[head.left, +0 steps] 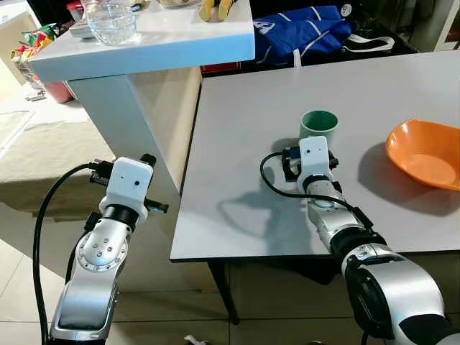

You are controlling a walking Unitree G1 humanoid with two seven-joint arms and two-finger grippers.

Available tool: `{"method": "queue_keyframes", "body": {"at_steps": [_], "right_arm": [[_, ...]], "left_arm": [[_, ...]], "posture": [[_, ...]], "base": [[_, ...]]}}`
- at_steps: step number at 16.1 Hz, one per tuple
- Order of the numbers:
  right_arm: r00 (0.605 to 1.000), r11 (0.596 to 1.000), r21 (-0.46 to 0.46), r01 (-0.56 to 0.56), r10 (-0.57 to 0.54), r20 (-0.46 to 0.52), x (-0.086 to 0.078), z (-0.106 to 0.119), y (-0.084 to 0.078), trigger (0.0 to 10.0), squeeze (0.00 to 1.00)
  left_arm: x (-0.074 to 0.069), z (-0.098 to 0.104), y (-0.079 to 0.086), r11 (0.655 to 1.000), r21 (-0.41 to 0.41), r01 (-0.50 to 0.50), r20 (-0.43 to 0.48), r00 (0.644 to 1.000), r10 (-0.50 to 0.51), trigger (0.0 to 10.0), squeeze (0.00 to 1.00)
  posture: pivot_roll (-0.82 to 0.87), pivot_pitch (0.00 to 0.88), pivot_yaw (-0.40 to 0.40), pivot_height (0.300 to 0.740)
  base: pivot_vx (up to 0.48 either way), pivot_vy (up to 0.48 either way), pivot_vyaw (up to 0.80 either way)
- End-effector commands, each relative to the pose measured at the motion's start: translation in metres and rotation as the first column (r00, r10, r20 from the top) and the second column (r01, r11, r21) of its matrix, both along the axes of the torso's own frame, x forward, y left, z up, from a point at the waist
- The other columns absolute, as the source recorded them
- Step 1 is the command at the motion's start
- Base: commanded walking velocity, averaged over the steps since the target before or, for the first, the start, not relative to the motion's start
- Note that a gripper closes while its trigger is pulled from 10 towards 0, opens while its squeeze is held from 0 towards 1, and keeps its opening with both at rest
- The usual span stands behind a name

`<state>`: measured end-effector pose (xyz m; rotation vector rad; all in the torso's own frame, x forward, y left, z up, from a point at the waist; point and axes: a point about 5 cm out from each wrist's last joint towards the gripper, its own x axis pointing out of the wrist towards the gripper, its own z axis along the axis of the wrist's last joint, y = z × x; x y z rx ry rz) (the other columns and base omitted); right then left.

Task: Setting the table

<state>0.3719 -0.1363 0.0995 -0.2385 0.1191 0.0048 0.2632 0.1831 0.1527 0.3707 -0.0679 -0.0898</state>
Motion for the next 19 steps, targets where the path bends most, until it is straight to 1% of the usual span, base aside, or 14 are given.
{"method": "queue_keyframes", "body": {"at_steps": [1,2,3,5,6,13,15,19], "right_arm": [[1.000,1.000,0.020,0.005,-0.005,-0.001,0.003,0.004,0.005,10.0,0.00],[1.000,1.000,0.026,0.008,-0.008,0.000,0.003,0.004,0.005,10.0,0.00],[1.000,0.996,0.084,0.013,-0.012,-0.012,0.003,0.004,0.006,0.0,0.00],[0.997,0.977,0.209,0.045,-0.032,-0.066,0.003,0.000,0.006,0.0,0.00],[0.997,0.972,0.230,0.047,-0.030,-0.077,0.003,-0.001,0.006,0.0,0.00],[0.998,0.976,0.219,0.013,0.002,-0.069,0.004,0.001,0.009,0.0,0.00],[0.998,0.979,0.203,0.005,0.007,-0.055,0.005,0.003,0.008,0.0,0.00],[1.000,0.985,0.174,-0.013,0.010,0.018,0.009,0.017,0.008,0.0,0.00]], "left_arm": [[0.001,0.005,0.003,1.000,0.010,0.001,0.010,1.000,-0.001,10.0,0.00],[0.001,0.005,0.003,1.000,0.011,0.001,0.010,1.000,-0.001,10.0,0.00],[0.002,0.005,0.003,1.000,0.011,0.002,0.012,1.000,-0.002,10.0,0.00],[0.003,0.006,0.003,1.000,0.012,0.004,0.013,1.000,-0.004,10.0,0.00],[0.003,0.006,0.003,1.000,0.012,0.005,0.013,1.000,-0.005,10.0,0.00],[0.005,0.007,0.002,1.000,0.010,0.007,0.017,1.000,-0.007,10.0,0.00],[0.006,0.007,0.001,1.000,0.006,0.008,0.019,1.000,-0.008,10.0,0.00],[0.008,0.008,0.001,1.000,0.003,0.010,0.023,1.000,-0.010,10.0,0.00]], "posture": [[0.01,0.005,0.173,0.740],[0.01,0.005,0.173,0.740],[0.01,0.006,0.172,0.740],[0.01,0.007,0.173,0.740],[0.01,0.008,0.174,0.740],[0.00,0.013,0.175,0.740],[0.00,0.015,0.177,0.740],[-0.01,0.019,0.180,0.740]], "base": [[0.000,0.000,0.00],[0.000,0.000,0.00],[0.000,0.000,0.00],[0.000,0.000,0.00],[0.000,0.000,0.00],[0.000,0.000,0.00],[0.000,0.000,0.00],[0.000,0.000,0.00]]}}
